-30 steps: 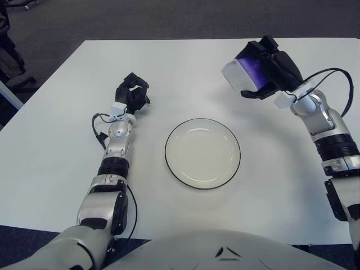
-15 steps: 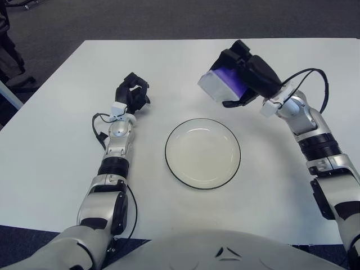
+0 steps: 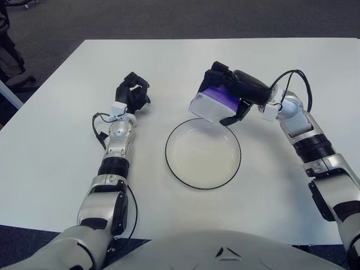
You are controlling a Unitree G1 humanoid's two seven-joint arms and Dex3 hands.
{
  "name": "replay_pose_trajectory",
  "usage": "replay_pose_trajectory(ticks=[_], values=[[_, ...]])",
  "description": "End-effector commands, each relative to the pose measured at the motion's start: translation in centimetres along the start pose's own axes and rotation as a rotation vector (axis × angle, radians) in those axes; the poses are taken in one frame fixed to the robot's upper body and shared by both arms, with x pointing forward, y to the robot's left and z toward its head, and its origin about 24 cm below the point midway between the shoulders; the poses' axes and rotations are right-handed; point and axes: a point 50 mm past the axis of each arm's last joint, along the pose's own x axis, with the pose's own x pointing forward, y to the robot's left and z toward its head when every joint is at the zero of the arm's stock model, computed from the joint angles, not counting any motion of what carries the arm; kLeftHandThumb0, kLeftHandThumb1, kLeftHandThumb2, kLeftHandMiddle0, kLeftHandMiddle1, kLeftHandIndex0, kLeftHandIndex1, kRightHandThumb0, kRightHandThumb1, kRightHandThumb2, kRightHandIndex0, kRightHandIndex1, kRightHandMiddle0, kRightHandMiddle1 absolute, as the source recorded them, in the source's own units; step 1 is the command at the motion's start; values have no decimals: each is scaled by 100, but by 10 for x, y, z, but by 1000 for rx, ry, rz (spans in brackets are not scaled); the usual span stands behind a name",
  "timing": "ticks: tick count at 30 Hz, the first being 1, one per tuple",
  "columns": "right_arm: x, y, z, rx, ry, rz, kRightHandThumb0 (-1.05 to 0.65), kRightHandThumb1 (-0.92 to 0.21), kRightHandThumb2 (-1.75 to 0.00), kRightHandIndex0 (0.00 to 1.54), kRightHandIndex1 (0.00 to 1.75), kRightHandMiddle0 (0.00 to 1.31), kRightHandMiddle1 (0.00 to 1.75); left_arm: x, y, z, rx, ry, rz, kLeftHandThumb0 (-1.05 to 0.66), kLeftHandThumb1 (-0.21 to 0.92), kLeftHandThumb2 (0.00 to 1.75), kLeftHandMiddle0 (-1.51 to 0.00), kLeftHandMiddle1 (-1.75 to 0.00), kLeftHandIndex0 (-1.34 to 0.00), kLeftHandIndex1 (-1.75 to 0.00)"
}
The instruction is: Put the tissue paper into the plate.
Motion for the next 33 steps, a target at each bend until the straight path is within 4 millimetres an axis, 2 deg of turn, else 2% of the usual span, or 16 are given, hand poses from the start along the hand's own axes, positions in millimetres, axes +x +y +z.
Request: replay_pose_trajectory(ticks=[1, 17, 21, 24, 33], values=[[2, -6, 8, -19, -18, 25, 0, -36, -118, 63, 148, 46, 175, -49, 1, -54, 15, 236, 13, -37, 92, 44, -96, -175, -68, -175], [8, -1, 23, 15, 13, 90, 0, -40, -114, 63, 151, 39, 175, -47, -2, -52, 10, 262, 32, -37, 92, 44, -98, -175, -67, -175], [11, 1, 26, -32, -3, 130, 0, -40, -114, 63, 151, 38, 175, -46, -2, -53, 5, 272, 35, -37, 92, 43, -98, -175, -67, -175], [14, 5, 31, -148, -73, 151, 0, -41, -113, 63, 151, 38, 175, -45, -2, -52, 0, 278, 37, -37, 92, 43, -98, -175, -67, -175], [16, 6, 36, -286, -183, 127, -1, -51, -98, 59, 143, 36, 175, -45, -2, -52, -5, 283, 37, -37, 92, 41, -97, -175, -68, -175]])
